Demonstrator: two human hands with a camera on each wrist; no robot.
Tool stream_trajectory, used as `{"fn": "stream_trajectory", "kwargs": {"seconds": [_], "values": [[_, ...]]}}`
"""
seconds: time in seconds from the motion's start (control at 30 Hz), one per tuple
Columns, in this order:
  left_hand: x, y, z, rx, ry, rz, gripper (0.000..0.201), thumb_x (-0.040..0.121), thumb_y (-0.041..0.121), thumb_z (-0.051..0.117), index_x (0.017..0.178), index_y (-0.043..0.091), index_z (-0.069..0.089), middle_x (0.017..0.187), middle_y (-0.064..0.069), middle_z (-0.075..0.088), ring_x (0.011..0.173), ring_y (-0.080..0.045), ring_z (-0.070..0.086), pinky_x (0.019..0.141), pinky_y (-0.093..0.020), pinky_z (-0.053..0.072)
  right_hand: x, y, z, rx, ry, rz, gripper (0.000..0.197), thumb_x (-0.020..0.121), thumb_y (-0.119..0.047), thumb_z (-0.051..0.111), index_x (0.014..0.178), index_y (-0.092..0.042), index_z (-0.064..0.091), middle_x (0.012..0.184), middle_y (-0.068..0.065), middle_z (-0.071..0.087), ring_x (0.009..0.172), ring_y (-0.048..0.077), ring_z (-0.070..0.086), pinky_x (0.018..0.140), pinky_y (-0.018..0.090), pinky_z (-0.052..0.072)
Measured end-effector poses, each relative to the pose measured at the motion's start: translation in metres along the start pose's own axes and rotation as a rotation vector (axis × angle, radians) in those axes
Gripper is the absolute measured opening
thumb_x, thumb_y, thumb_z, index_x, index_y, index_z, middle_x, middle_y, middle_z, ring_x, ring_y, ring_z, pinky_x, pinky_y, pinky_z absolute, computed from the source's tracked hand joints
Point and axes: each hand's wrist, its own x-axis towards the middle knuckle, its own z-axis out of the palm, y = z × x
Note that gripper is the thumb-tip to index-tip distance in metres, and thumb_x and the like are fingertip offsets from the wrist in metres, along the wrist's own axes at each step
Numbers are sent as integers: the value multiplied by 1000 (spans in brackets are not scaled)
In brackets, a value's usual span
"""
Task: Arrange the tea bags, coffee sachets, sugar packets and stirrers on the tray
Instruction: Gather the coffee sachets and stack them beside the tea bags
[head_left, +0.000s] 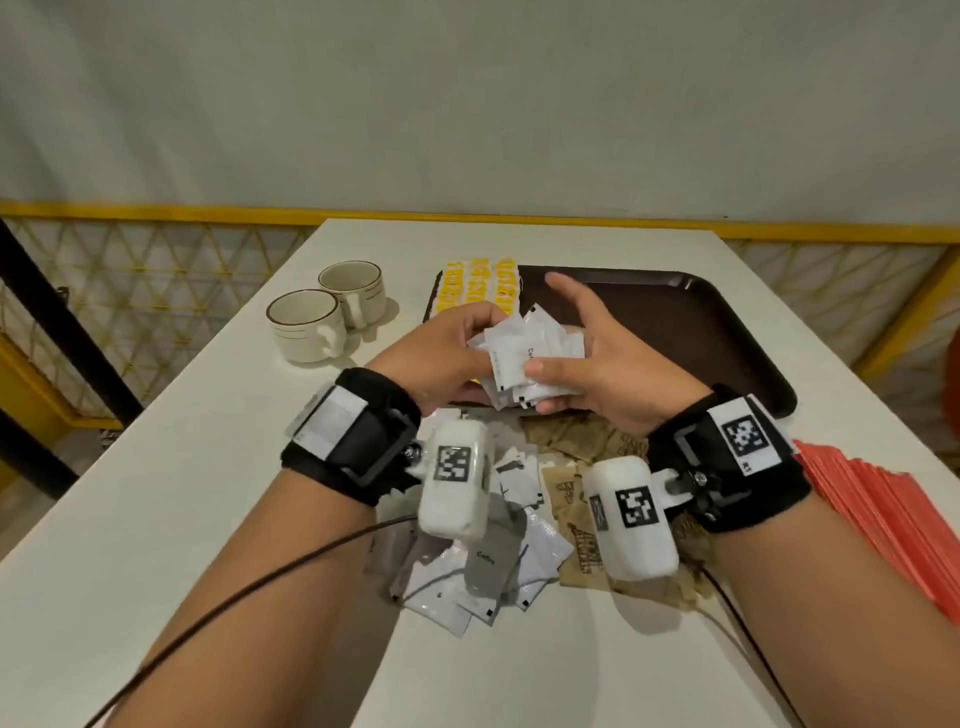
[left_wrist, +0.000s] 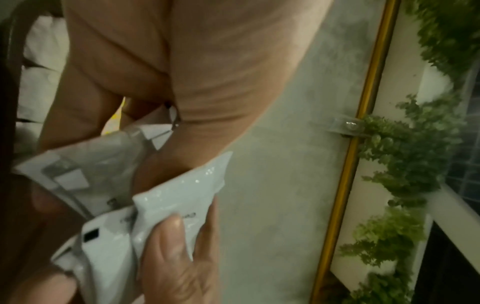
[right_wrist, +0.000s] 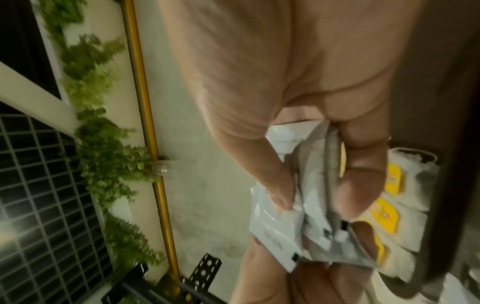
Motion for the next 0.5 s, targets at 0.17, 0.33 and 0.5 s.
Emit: {"fn": "stream_trajectory", "kwargs": {"seconds": [0.17, 0.33, 0.5], "values": [[9, -11, 15, 114, 25, 8, 31, 80, -11, 64, 89, 17, 55, 86, -5, 59, 69, -17, 60, 64, -36, 56, -6, 18, -7, -6, 40, 64, 44, 88, 1, 61, 128, -16, 52, 117, 11, 60, 83, 19, 66, 62, 27, 58], [9, -19, 22, 13, 136, 45, 42, 71, -12, 73, 95, 17, 53, 92, -5, 63, 71, -13, 62, 55, -24, 55, -8, 25, -12, 120, 117, 110, 27, 91, -1, 58, 116, -11, 58, 100, 7, 66, 80, 18, 67, 63, 26, 58], [5, -23, 18, -306, 147, 1, 24, 83, -10, 61, 98, 9, 58, 95, -11, 65, 78, -18, 69, 61, -26, 57, -9, 27, -6, 247, 207, 84, 25, 92, 0, 56, 114, -11, 59, 103, 9, 69, 84, 21, 70, 64, 28, 59]]}}
